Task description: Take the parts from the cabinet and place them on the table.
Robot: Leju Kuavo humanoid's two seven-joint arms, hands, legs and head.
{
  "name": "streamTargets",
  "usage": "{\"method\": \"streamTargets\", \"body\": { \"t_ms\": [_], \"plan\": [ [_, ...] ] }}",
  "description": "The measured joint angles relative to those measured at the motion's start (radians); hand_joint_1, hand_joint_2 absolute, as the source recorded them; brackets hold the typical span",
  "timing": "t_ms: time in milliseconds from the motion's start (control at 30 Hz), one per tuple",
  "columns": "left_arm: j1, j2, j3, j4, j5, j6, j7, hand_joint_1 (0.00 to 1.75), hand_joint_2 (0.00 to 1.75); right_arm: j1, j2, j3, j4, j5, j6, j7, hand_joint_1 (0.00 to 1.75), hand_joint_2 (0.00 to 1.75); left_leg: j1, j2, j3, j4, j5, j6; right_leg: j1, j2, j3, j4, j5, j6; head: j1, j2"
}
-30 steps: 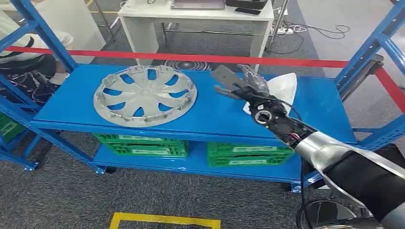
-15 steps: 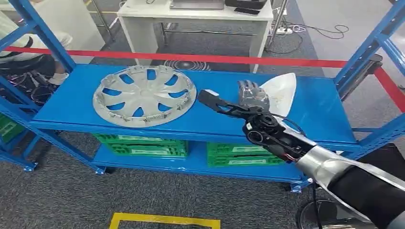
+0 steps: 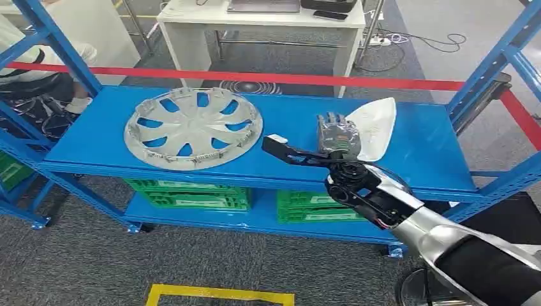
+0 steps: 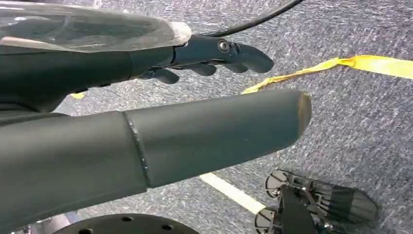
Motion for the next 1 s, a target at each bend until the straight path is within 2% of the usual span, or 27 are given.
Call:
{"method": "streamTargets", "body": {
  "t_ms": [167, 567, 900, 1000],
  "plan": [
    [0.000, 0.002, -0.008, 0.000, 0.013, 0.001, 0.007, 0.00, 0.00, 0.042, 0.026, -0.071, -0.022, 0.062, 0.021, 0.000, 0.00, 1.75, 0.000, 0.000, 0.000, 0.000, 0.000, 0.000, 0.000, 0.000, 0.000, 0.000, 0.000, 0.000, 0.000, 0.000],
    [0.000, 0.004, -0.014, 0.000, 0.013, 0.002, 0.012, 0.00, 0.00, 0.134, 0.047, -0.178, -0.060, 0.056, -0.036, 0.000, 0.00, 1.75, 0.000, 0.000, 0.000, 0.000, -0.001, -0.001, 0.000, 0.000, 0.000, 0.000, -0.001, -0.001, 0.000, 0.000],
    [0.000, 0.005, -0.032, 0.000, 0.013, 0.002, 0.014, 0.00, 0.00, 0.144, 0.045, -0.198, -0.062, -0.102, -0.180, -0.003, 0.00, 1.75, 0.000, 0.000, 0.000, 0.000, -0.001, -0.001, 0.000, 0.000, -0.001, 0.000, -0.001, -0.001, -0.002, 0.000],
    [0.000, 0.006, -0.039, 0.000, 0.016, 0.002, 0.014, 0.00, 0.00, 0.142, 0.039, -0.192, -0.058, -0.153, -0.237, -0.031, 0.00, 1.75, 0.000, 0.000, 0.000, 0.000, -0.001, -0.001, 0.000, 0.000, -0.001, 0.000, -0.001, -0.001, -0.002, 0.000]
  ]
}}
